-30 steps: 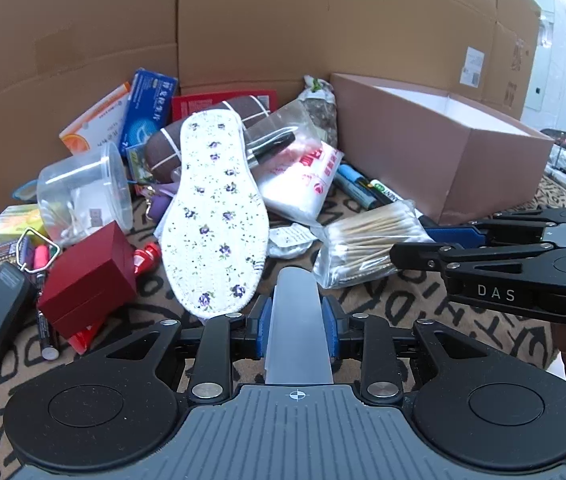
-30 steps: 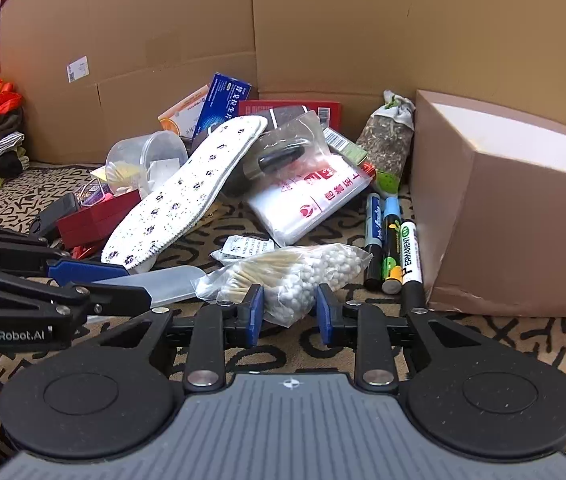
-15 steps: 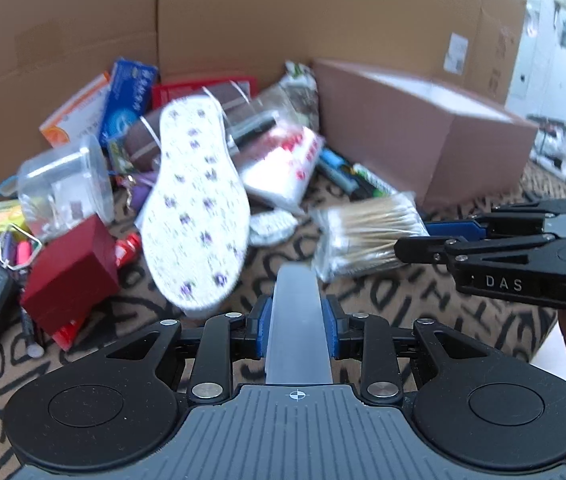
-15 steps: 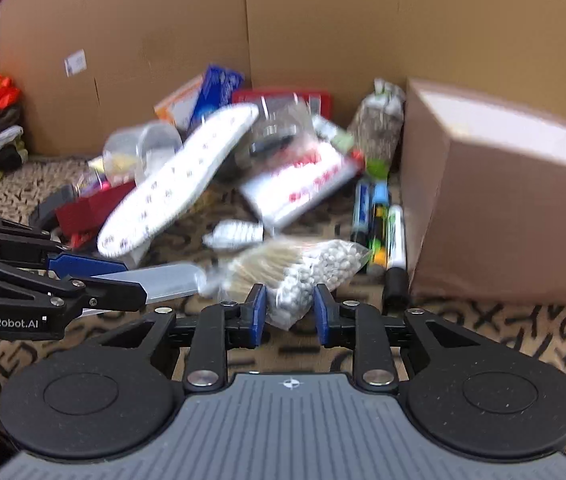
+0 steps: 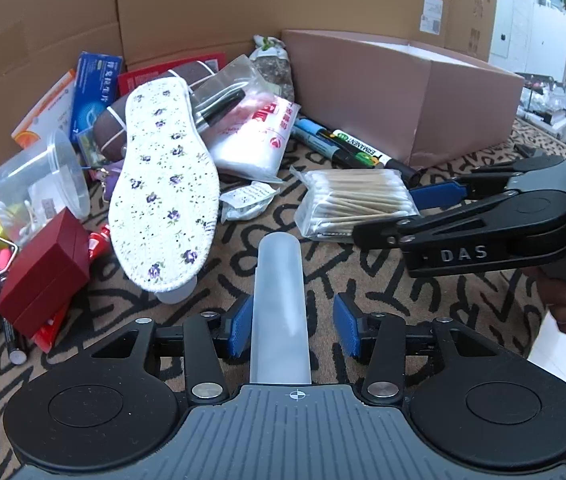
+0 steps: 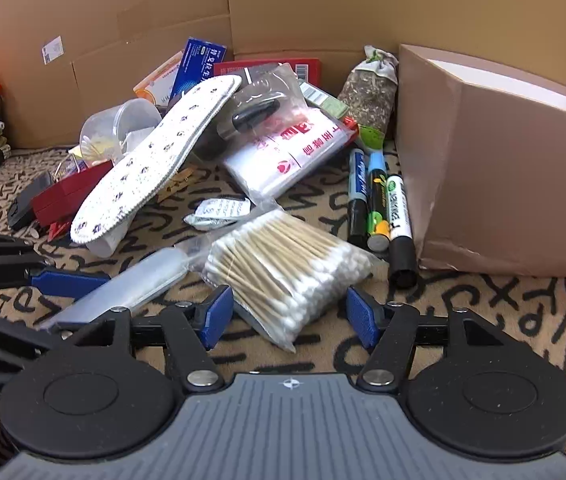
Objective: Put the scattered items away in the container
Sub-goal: 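Grasp the cotton swab bag with the right gripper while the left holds the tube, then carry the tube and cotton swab bag over the open box with both grippers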
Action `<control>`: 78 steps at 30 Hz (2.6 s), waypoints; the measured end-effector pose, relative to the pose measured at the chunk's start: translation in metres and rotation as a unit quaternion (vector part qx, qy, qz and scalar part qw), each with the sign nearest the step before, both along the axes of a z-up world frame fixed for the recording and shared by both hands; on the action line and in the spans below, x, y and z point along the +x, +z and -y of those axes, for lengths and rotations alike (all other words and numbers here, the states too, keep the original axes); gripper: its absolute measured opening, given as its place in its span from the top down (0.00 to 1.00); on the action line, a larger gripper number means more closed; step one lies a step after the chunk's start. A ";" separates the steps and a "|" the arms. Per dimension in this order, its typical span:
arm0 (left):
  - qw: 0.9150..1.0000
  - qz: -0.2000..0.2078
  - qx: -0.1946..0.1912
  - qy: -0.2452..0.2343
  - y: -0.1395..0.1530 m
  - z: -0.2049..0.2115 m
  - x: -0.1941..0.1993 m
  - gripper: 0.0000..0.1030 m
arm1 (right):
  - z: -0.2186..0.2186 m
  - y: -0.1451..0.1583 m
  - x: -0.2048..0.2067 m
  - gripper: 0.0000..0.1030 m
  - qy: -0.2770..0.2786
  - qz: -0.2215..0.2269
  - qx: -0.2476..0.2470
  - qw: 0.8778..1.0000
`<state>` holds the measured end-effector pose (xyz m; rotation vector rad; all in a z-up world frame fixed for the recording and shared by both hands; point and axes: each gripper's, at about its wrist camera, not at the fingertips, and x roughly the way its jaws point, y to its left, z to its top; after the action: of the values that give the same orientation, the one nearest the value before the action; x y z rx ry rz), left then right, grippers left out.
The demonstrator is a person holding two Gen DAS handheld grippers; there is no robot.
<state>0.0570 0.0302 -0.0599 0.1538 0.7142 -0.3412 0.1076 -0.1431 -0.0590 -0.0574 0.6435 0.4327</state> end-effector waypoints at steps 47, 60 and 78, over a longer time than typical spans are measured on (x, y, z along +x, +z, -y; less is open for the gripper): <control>0.993 0.025 -0.113 0.026 0.055 -0.007 0.040 0.75 | 0.024 0.048 -0.005 0.68 -0.003 0.075 0.029 0.997; 0.990 -0.010 -0.121 0.066 0.028 -0.030 0.022 0.75 | 0.012 0.014 0.017 0.32 0.001 -0.002 0.058 0.998; 0.987 -0.042 -0.132 0.086 0.009 -0.034 0.036 0.74 | -0.018 0.005 0.022 0.48 0.012 0.009 0.028 0.999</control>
<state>0.0929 0.0647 -0.0508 -0.1730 0.7535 -0.2750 0.1299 -0.1249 -0.0538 -0.0151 0.6125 0.4726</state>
